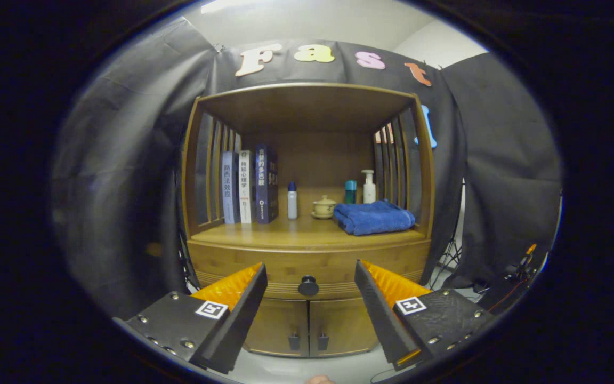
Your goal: Pull open the drawer, take out the items inside it, and place them on the countertop above the cabinet.
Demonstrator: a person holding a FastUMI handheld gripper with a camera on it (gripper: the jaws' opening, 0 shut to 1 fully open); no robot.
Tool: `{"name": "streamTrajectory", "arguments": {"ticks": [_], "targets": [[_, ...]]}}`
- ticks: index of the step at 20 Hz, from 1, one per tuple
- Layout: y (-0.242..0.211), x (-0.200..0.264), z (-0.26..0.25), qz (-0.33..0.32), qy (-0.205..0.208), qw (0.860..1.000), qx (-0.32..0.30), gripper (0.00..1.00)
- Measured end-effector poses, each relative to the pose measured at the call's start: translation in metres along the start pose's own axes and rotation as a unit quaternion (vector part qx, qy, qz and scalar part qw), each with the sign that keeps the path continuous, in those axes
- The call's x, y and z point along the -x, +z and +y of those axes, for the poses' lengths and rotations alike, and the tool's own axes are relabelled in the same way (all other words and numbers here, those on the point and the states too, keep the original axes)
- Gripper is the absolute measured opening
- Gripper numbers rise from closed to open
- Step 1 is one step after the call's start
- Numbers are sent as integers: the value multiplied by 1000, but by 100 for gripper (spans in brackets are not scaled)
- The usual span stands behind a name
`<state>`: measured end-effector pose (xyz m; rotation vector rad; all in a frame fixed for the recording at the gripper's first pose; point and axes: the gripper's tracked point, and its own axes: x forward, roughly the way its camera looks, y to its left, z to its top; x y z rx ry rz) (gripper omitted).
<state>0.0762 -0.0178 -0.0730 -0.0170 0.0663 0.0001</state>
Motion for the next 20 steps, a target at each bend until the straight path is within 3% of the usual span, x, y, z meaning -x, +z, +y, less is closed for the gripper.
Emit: {"name": "streamTrajectory", "arguments": {"ticks": [4,9,12,16,20], "targets": [[-48,-42,-2,46,-10,999,-17,99],[-77,-107,6,61,-15,997,-52,99],[-93,-140,-3,89,-34,995,-35,99],[-102,-141,9,137,-10,990,-35,50],[-108,-150,12,118,-11,992,-45,38]]}}
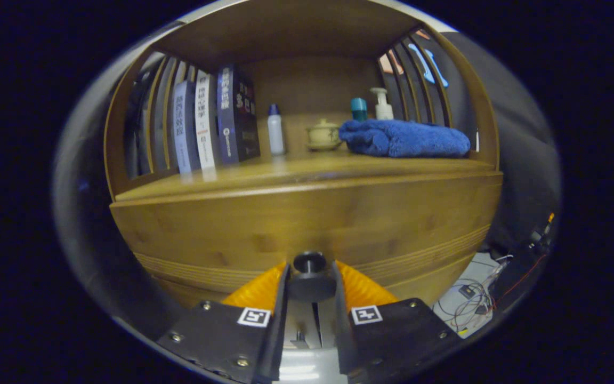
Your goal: Pull open the drawer, take out the items inside it, and place them on the countertop above the cabinet.
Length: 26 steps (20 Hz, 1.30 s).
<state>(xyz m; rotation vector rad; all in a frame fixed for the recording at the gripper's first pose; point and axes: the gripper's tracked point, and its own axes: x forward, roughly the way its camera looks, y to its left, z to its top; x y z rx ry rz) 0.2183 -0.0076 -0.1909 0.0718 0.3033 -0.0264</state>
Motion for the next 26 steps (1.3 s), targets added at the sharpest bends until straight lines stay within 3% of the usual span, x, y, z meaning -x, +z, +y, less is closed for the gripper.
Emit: {"name": "streamTrajectory", "arguments": {"ticks": [6,15,19,22,23,25,26], "targets": [[-1,11,0,2,15,1000,8,34],[-15,91,-3,-12,24,998,49,34],[-18,119,-5,-20,38,998,36,34],[-22,136,-6,-30,37,998,44,34],[-18,139,-14,-41,20,998,50,34],[-3,163,-22,-81,-1,996,48,5],[-5,161,-28,-72,-10,995,67,5]]}}
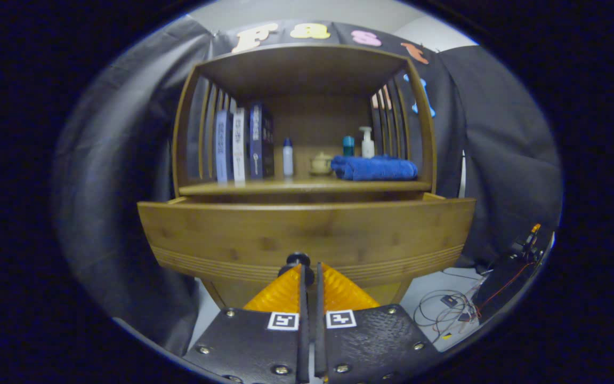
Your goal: Pull open the drawer, take out the items inside it, and place them on the countertop above the cabinet.
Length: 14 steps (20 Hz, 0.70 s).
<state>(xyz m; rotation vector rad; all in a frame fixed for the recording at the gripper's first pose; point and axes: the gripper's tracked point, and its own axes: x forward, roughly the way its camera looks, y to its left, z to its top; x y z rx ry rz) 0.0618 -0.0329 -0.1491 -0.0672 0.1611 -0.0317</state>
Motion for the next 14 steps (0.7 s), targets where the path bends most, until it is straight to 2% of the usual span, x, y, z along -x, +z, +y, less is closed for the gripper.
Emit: {"name": "streamTrajectory", "arguments": {"ticks": [1,3,5,6,8,9,11,12,13,14], "targets": [[-8,-4,6,11,13,1000,5,3],[-17,-12,20,40,38,998,-32,3],[-12,-17,27,31,52,997,-43,24],[-11,-22,28,22,43,998,-30,35],[-19,-29,26,45,28,999,-5,56],[-19,-32,27,46,25,999,-15,66],[-12,-38,32,43,42,998,-27,66],[-7,-35,24,32,38,998,-29,56],[-10,-53,28,21,50,997,-46,46],[-7,-51,29,10,60,997,-51,36]]}}
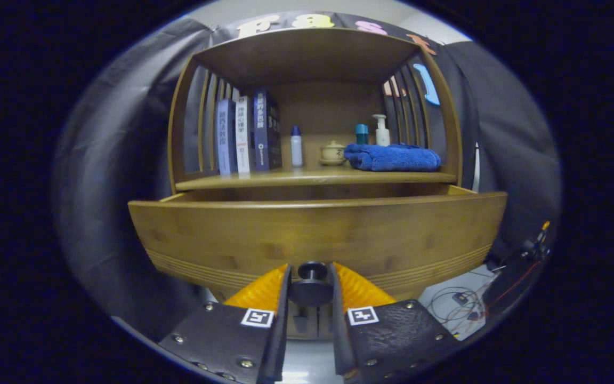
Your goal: Pull open the drawer, take out the items inside it, and place them on the countertop above the cabinet.
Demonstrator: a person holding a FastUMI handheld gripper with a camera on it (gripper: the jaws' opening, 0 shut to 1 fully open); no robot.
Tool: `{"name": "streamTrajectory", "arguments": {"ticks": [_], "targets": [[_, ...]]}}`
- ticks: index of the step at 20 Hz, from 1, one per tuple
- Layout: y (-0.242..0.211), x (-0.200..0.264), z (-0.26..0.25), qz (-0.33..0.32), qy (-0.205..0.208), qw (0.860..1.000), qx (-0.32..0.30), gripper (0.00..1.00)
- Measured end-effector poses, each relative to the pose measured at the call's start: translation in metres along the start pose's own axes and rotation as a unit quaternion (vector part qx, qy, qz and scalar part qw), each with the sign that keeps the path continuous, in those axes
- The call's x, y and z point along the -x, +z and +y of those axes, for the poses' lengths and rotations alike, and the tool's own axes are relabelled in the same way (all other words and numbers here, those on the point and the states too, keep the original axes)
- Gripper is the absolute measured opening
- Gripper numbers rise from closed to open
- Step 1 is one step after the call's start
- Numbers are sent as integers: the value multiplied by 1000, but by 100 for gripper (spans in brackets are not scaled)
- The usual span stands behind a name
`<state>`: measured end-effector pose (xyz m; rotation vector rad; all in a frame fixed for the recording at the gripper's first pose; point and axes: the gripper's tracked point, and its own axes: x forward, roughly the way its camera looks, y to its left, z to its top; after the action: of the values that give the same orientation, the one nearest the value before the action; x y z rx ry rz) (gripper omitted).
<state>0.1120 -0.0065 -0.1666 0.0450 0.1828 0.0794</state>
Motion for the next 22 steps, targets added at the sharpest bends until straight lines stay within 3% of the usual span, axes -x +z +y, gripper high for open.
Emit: {"name": "streamTrajectory", "arguments": {"ticks": [1,2,3,6,11,22], "targets": [[-4,3,0,4,8,1000,17,29],[-9,10,-3,12,4,1000,28,29],[-8,11,0,17,4,999,30,20],[-8,28,-2,18,5,1000,9,20],[-21,69,-5,33,11,999,31,19],[-31,90,-4,49,18,998,31,20]]}}
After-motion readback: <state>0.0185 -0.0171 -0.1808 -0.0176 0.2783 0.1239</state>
